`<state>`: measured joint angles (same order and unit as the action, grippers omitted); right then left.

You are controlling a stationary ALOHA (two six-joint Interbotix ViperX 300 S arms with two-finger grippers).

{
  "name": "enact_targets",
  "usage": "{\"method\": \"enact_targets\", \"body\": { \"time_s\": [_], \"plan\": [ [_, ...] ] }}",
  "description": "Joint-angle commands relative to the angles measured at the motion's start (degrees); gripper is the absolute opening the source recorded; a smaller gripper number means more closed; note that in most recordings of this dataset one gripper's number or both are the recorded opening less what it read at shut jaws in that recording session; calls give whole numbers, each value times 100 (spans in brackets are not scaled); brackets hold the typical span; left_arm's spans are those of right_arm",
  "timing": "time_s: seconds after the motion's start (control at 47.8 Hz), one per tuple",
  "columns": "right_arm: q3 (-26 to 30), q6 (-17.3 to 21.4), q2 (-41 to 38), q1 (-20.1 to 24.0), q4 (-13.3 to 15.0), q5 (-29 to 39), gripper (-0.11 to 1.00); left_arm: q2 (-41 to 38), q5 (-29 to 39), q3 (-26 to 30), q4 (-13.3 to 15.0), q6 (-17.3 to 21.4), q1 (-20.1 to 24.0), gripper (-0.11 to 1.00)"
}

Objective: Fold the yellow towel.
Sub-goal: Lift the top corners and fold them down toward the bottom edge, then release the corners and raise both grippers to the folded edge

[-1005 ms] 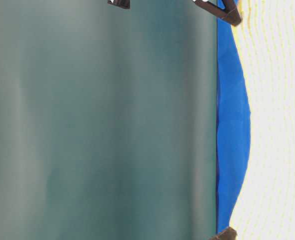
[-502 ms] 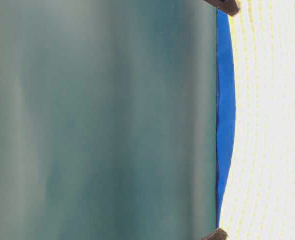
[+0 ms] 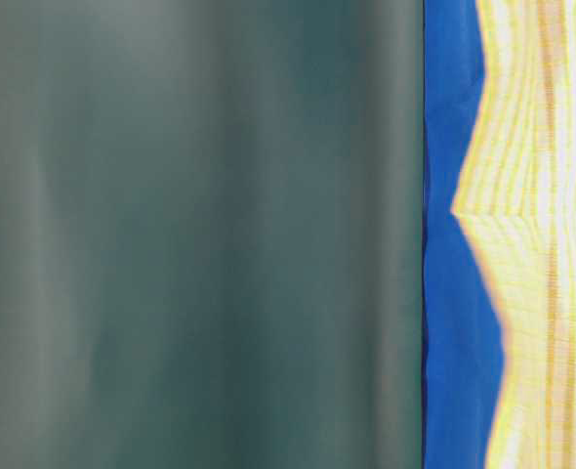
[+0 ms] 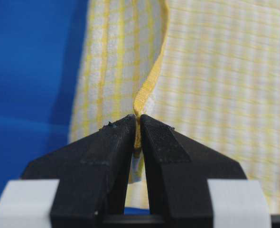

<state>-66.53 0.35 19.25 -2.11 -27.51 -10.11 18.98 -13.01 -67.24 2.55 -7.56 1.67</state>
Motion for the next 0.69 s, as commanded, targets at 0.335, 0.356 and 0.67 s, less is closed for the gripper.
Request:
{"method": "enact_targets", "body": {
  "time_s": [0.335,0.356,0.67],
  "plan": [
    [0,-9,26,1318,-562,-18,2,-70,-62,79,0,-624,-1389,6],
    [0,-9,26,1354,-571,-18,2,-79,-62,88,9,-659,-1415,6],
    [62,-9,-114,1556,-615,9,2,-229,-26,141,0,-729,-1521,6]
  ]
}}
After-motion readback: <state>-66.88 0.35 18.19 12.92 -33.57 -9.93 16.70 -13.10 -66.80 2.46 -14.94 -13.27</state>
